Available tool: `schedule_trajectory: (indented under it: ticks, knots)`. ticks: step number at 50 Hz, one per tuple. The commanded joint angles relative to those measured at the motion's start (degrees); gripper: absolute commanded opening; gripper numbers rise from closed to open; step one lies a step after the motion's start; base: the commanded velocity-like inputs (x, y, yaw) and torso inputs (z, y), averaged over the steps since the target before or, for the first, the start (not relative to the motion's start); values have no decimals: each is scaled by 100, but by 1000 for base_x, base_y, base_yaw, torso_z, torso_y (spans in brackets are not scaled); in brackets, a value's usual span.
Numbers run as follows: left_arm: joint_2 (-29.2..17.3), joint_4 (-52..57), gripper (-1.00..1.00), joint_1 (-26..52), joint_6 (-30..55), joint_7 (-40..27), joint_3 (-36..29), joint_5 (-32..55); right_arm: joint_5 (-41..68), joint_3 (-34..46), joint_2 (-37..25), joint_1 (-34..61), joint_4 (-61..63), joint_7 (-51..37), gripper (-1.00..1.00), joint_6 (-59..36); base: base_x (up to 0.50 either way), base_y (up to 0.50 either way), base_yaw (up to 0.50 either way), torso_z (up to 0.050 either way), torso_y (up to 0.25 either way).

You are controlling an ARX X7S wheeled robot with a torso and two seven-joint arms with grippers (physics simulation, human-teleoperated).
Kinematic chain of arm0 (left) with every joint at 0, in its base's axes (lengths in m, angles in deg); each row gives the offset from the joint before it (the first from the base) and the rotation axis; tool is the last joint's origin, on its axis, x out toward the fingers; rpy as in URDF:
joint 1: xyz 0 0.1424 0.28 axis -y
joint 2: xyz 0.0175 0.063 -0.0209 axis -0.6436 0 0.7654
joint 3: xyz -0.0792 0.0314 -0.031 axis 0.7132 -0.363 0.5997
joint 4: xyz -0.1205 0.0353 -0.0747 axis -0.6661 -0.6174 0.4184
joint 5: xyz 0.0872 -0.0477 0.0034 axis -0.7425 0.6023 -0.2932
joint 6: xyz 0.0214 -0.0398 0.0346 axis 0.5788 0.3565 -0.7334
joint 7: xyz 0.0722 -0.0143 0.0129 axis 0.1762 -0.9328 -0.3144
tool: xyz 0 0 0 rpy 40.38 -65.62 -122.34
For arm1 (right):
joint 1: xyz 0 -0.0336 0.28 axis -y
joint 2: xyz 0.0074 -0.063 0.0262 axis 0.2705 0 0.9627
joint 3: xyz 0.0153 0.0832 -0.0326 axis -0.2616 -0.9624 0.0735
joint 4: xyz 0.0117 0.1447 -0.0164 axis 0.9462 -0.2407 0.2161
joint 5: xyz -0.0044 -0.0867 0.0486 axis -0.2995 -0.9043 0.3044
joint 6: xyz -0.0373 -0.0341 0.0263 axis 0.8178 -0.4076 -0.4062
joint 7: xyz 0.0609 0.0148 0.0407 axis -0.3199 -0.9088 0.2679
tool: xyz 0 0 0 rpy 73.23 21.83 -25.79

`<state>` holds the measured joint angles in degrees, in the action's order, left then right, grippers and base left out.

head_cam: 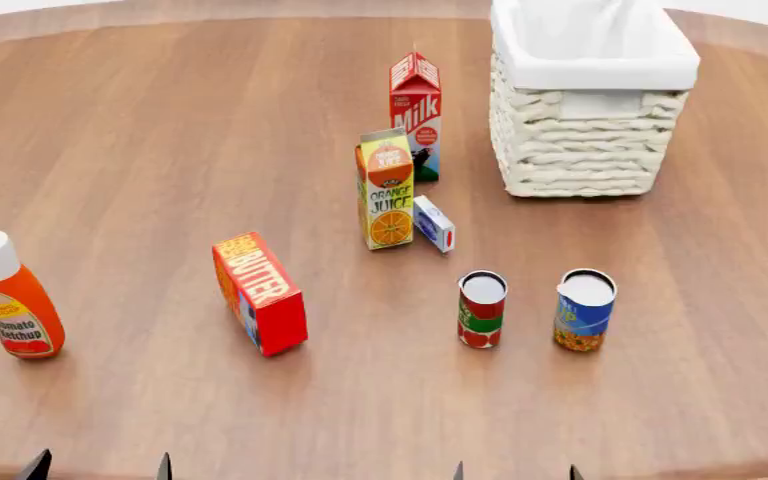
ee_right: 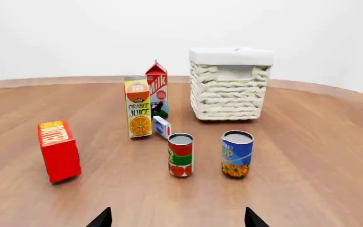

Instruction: Pick up the alphabet soup and the tomato sauce, and put them in the basket.

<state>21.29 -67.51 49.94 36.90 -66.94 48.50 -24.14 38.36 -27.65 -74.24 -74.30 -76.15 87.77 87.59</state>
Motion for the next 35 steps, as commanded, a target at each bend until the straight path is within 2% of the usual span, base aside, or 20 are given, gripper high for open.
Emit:
schedule_trajectory:
  ticks: [1,3,12,15,18,22,23,35]
  knots:
    - [-117,72,100,-4,67,-132,-131,117,79,95,-78,15,10,-95,100,-24,0,0,0,0,0]
    - [-156,-90,100,20,-18,-183,-158,181,270,136,-118,3,-100,-71,100,233,0,0,0,0,0]
    - [-326,183,100,33,46,-329,-214,333,372,289,-266,129,162,-288,100,12,0,0,0,0,0]
    - [-399,470,100,67,105,-408,-196,317,329,347,-323,172,640,-379,100,-231,0,0,0,0,0]
    - [-474,964,100,65,267,-480,-195,276,264,378,-379,238,1033,-473,100,-401,0,0,0,0,0]
    - [-592,2135,100,102,740,-609,-70,285,167,349,-442,403,1734,-646,100,-588,0,0,0,0,0]
    - [-642,2619,100,58,828,-706,-49,135,249,323,-466,465,2201,-641,100,-945,0,0,0,0,0]
    - [-958,4881,100,15,1445,-911,304,47,380,209,-763,600,4341,-770,100,-2139,0,0,0,0,0]
